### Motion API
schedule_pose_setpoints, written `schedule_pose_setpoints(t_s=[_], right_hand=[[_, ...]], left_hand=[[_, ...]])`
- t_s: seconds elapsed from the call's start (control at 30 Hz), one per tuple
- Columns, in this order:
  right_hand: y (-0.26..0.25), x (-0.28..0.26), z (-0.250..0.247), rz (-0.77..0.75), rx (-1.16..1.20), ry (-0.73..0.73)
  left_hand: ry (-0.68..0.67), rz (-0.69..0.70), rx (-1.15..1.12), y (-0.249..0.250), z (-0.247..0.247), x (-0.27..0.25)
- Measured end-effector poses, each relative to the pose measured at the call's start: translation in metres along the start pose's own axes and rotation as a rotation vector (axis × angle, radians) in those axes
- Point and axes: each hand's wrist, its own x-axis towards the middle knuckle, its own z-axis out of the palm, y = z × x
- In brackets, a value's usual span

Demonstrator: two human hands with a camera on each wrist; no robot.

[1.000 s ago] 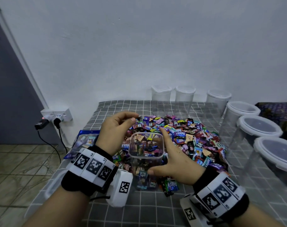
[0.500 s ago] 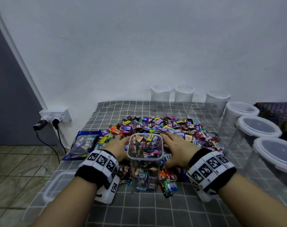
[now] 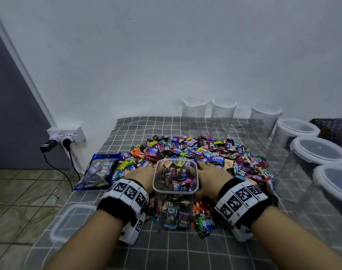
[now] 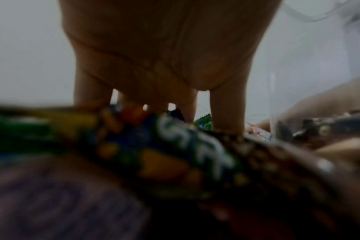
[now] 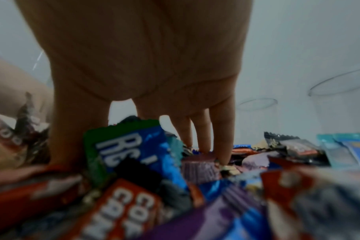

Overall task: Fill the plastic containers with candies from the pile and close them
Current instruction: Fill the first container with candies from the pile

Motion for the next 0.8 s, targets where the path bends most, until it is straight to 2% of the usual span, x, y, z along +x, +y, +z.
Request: schedule_pose_setpoints(t_s=[0.17, 0.33, 0.53, 0.63, 0.8], right_hand=[[0.000, 0.002, 0.001, -0.028, 0.010, 0.049], [0.000, 0.001, 0.000, -0.030, 0.034, 0.087], [0.000, -0.002, -0.001, -0.055, 0.075, 0.169], [-0.002, -0.006, -0.001, -0.070, 0.064, 0.213], [-0.008, -0.011, -0.001, -0.104, 0.029, 0.172]], left_hand=[[0.022, -0.014, -0.023, 0.014, -0.010, -0.019], [0.100, 0.058, -0.067, 0.021, -0.018, -0.031], [0.126, -0.054, -0.066, 0.023, -0.021, -0.032], [0.183, -0.061, -0.055, 0.024, -0.022, -0.034], [0.249, -0.063, -0.081, 0.028, -0.028, -0.044]])
